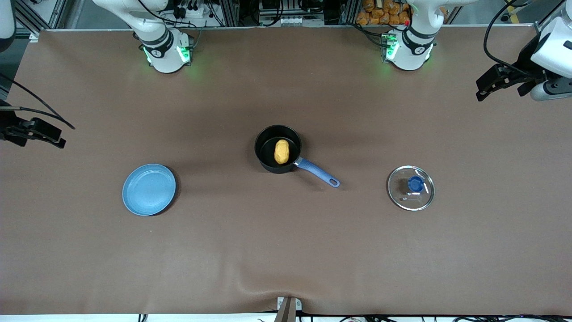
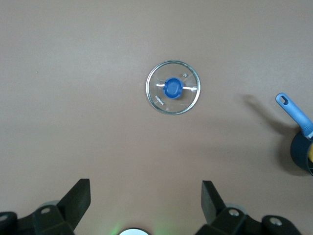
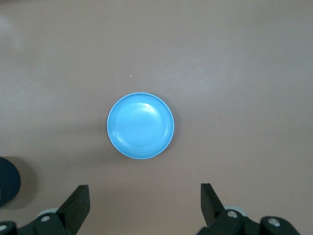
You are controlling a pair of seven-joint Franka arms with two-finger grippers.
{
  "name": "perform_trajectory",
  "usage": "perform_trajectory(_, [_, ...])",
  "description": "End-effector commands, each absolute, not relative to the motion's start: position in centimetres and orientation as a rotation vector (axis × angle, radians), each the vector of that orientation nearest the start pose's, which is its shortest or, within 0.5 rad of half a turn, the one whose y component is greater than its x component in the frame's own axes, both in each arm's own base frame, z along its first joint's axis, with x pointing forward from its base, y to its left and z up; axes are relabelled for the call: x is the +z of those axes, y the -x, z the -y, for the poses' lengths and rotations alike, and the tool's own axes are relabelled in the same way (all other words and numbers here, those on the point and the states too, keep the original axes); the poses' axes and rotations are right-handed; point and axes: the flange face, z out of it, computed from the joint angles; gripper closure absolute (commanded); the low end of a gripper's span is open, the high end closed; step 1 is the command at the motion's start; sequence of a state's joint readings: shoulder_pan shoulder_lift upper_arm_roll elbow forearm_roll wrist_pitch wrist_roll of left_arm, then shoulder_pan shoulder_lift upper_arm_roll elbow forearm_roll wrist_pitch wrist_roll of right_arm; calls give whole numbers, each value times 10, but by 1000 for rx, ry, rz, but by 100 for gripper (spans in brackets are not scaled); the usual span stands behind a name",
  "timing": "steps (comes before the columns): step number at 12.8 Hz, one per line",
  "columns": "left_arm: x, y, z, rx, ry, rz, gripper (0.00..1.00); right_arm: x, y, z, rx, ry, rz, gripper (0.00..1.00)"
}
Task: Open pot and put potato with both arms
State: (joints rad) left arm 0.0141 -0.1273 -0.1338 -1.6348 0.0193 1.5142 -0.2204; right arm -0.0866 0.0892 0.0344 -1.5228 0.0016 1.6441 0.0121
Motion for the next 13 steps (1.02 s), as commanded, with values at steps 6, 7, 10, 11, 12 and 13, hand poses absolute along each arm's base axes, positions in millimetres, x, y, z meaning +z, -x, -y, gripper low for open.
perform_trajectory(6, [680, -509, 70, -85, 3135, 128, 0, 617, -580, 36, -94, 3149, -89, 0])
perform_trajectory(7, [679, -509, 70, -80, 3135, 128, 0, 619, -580, 40, -101, 3146, -65, 0])
perform_trajectory(10, [678, -507, 71, -54, 3133, 113, 0, 625, -580, 49, -107, 3159, -24, 0])
perform_trajectory(11, [678, -507, 71, -53, 3135, 113, 0, 625, -579, 51, -95, 3163, 0, 0])
perform_trajectory(12, [678, -507, 71, -51, 3134, 113, 0, 623, -580, 55, -90, 3157, -4, 0])
perform_trajectory(13, [678, -507, 71, -49, 3134, 113, 0, 624, -579, 52, -90, 3163, -4, 0])
